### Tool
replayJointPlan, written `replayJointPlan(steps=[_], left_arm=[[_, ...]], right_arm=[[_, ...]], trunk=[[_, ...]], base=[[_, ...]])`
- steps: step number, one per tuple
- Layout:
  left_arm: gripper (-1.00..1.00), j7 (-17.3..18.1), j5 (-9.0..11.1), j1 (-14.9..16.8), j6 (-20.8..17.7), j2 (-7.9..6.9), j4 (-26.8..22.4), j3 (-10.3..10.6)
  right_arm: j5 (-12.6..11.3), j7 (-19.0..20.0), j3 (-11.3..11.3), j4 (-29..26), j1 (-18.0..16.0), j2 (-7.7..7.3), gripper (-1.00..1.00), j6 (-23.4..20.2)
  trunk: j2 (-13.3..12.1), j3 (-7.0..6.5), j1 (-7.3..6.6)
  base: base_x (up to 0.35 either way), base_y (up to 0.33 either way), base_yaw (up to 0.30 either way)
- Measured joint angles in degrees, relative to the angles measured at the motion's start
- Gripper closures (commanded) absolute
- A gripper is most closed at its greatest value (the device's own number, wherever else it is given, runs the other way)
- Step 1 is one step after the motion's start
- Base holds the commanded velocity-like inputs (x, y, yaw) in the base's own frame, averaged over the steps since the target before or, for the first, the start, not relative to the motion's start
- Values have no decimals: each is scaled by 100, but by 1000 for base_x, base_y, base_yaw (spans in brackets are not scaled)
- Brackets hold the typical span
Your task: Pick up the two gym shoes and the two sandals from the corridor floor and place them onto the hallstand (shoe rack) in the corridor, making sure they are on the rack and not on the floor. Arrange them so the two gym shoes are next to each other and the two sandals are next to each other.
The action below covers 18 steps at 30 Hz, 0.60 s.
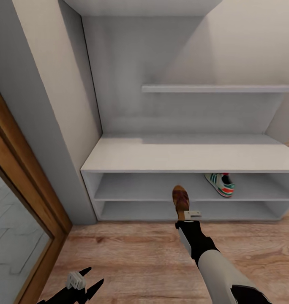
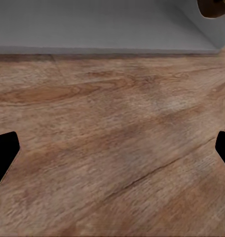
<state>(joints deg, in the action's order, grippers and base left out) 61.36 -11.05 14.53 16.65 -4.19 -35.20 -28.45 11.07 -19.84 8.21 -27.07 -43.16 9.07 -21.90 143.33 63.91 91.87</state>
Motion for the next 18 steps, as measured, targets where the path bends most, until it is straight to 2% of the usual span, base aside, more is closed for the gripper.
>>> replayJointPlan(steps=[18], left_arm=[[-100, -9, -5, 0, 0, 9, 0, 0]], right_arm=[[-8, 0, 0, -8, 0, 0, 100, 0]], trunk=[[0, 0, -1]], base=[[288, 0, 0]])
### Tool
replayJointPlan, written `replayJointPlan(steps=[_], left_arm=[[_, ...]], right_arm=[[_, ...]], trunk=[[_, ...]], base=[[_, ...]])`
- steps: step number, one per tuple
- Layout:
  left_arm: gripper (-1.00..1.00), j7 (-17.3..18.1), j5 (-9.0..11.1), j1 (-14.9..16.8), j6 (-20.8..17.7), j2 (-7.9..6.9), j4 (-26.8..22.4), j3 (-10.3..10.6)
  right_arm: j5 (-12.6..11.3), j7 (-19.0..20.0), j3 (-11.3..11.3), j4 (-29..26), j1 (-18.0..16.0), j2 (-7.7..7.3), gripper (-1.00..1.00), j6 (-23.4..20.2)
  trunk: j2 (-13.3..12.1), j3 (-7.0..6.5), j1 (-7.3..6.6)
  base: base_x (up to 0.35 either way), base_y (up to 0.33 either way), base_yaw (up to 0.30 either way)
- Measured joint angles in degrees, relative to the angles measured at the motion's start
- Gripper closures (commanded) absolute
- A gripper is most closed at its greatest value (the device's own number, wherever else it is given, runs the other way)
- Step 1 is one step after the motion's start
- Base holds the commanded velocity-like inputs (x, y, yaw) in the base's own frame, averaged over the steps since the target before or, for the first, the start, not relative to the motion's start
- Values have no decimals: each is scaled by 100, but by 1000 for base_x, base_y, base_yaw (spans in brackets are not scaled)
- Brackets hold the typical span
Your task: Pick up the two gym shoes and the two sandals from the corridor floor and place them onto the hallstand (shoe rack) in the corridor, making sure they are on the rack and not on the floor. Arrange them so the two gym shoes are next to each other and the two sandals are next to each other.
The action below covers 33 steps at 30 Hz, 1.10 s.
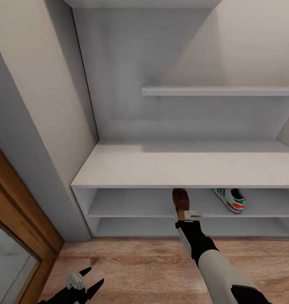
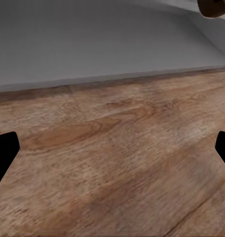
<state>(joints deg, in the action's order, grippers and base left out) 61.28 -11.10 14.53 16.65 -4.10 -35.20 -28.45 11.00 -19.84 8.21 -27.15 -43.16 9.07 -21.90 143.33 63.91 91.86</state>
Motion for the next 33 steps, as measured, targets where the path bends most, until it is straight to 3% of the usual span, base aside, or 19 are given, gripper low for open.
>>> replayJointPlan(steps=[12, 26, 33], left_arm=[[-100, 0, -5, 0, 0, 3, 8, 0], [-100, 0, 0, 0, 0, 0, 9, 0], [-100, -4, 0, 0, -5, 0, 9, 0]], right_arm=[[12, -1, 0, -9, -3, 0, 100, -1], [3, 0, 0, -23, -1, 0, 100, 0], [17, -2, -1, -20, 0, 0, 100, -3]], trunk=[[0, 0, 0], [0, 0, 2], [0, 0, -1]], base=[[249, 0, 0], [83, 0, 0], [243, 0, 0]])
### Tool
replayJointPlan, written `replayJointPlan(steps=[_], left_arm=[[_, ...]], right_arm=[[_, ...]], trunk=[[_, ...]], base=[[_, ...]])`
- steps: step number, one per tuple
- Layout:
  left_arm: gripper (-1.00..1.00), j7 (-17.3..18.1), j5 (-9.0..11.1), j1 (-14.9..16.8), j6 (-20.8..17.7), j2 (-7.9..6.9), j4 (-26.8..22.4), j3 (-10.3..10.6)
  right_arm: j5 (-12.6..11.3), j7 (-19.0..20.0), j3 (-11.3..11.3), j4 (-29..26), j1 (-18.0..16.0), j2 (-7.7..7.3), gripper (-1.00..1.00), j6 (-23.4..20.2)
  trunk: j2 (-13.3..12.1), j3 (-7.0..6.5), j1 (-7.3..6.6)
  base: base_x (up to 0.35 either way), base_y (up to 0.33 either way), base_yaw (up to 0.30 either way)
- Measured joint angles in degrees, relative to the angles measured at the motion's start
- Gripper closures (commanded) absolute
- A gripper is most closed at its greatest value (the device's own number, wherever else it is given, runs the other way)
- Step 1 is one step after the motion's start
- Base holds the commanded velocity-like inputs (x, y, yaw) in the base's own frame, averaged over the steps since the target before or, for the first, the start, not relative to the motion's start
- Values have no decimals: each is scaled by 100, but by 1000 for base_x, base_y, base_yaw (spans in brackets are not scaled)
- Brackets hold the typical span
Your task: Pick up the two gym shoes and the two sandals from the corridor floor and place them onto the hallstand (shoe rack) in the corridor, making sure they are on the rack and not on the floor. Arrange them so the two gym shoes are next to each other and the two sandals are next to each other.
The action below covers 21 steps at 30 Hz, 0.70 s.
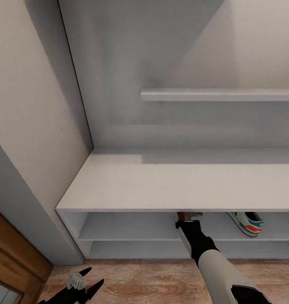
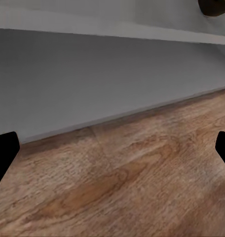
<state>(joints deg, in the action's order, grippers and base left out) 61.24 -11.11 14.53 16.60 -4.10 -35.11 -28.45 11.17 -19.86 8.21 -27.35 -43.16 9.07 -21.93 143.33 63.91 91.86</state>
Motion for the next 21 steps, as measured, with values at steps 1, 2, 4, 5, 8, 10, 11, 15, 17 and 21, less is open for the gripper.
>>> replayJointPlan(steps=[1, 2, 4, 5, 8, 10, 11, 15, 17, 21], left_arm=[[-100, 1, 0, 0, -1, 0, 0, 0], [-100, 2, 0, 0, -2, 0, 0, 0], [-100, 3, 0, 0, 1, 0, 0, -3], [-100, 4, 4, 0, -3, -2, -1, -8], [-100, 4, 8, 0, -3, -1, -2, -9], [-100, 4, 8, 0, -3, 3, -1, -9], [-100, 4, 9, 0, -3, 4, -2, -9], [-100, 4, 9, 0, -3, 6, -1, -9], [-100, 4, 9, 0, -3, 4, -2, -9], [-100, 4, 9, 0, -3, 1, -5, -9]], right_arm=[[6, -1, 0, 1, 0, 0, 100, -1], [6, -1, 0, 4, -1, 0, 100, -1], [-2, 0, 0, 3, -2, 0, 100, 1], [4, 0, -2, 6, -3, 0, 100, 1], [7, 1, -3, 7, -3, 0, 100, 1], [13, 1, -4, 10, -4, 0, 100, 2], [15, 1, -5, 10, -3, 0, 100, 2], [18, -3, -2, 14, -5, 1, 100, -3], [20, -3, -2, 13, -4, 1, 100, -4], [15, -2, -2, 10, -3, 1, 100, -3]], trunk=[[0, 0, 0], [0, 0, 1], [0, 0, 2], [0, 0, 3], [0, 0, 3], [0, 0, 3], [0, 0, 3], [1, 0, 1], [0, 0, 1], [0, 0, 2]], base=[[185, 0, 0], [118, 0, 0], [42, 0, 0], [5, 0, 0], [3, 0, 0], [6, 0, 0], [27, 0, 0], [90, 0, 0], [98, 0, 0], [46, 0, 0]])
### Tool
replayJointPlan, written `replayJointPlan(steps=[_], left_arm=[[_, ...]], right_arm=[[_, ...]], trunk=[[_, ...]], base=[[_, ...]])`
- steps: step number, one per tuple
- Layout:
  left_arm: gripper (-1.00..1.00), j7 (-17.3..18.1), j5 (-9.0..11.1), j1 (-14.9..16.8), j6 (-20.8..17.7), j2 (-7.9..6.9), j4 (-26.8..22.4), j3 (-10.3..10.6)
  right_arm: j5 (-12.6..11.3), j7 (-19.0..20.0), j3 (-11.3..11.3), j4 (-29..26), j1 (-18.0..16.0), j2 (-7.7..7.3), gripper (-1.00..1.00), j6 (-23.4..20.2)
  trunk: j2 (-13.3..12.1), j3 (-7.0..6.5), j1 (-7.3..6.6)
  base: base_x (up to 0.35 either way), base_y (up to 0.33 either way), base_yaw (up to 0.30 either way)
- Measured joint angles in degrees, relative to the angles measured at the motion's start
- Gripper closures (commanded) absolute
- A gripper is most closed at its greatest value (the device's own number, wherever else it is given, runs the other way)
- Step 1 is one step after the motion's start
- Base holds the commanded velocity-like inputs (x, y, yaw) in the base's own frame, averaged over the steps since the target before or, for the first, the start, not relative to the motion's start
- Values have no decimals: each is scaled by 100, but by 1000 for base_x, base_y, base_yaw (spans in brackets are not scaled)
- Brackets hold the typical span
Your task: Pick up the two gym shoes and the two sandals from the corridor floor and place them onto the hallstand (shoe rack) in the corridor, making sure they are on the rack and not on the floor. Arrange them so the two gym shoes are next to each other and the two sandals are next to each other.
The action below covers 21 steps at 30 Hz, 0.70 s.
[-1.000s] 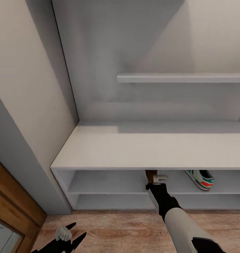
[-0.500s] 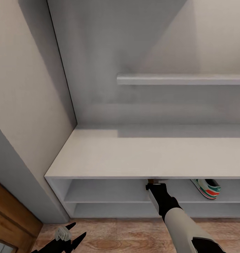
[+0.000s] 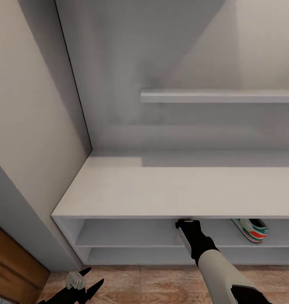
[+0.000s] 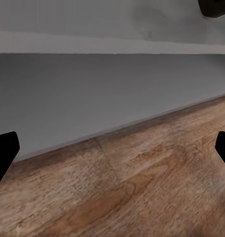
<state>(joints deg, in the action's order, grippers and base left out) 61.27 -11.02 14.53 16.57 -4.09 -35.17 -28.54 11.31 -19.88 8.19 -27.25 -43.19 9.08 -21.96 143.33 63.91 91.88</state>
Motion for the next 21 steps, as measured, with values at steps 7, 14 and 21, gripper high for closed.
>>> replayJointPlan(steps=[7, 14, 21], left_arm=[[-100, 0, -2, 0, 1, -1, 2, 0], [-100, -2, -4, 0, 2, -1, 4, 0], [-100, 0, -1, 0, 7, -1, 4, 2]], right_arm=[[-46, -17, -2, 8, 4, -1, -100, 9], [-48, -17, 0, 10, 0, -1, -100, 11], [-48, -18, 0, 10, 0, -1, -100, 11]], trunk=[[-1, 1, 1], [-1, 1, 1], [-1, 1, 4]], base=[[11, 0, 0], [-12, 0, 0], [-236, 0, 0]])
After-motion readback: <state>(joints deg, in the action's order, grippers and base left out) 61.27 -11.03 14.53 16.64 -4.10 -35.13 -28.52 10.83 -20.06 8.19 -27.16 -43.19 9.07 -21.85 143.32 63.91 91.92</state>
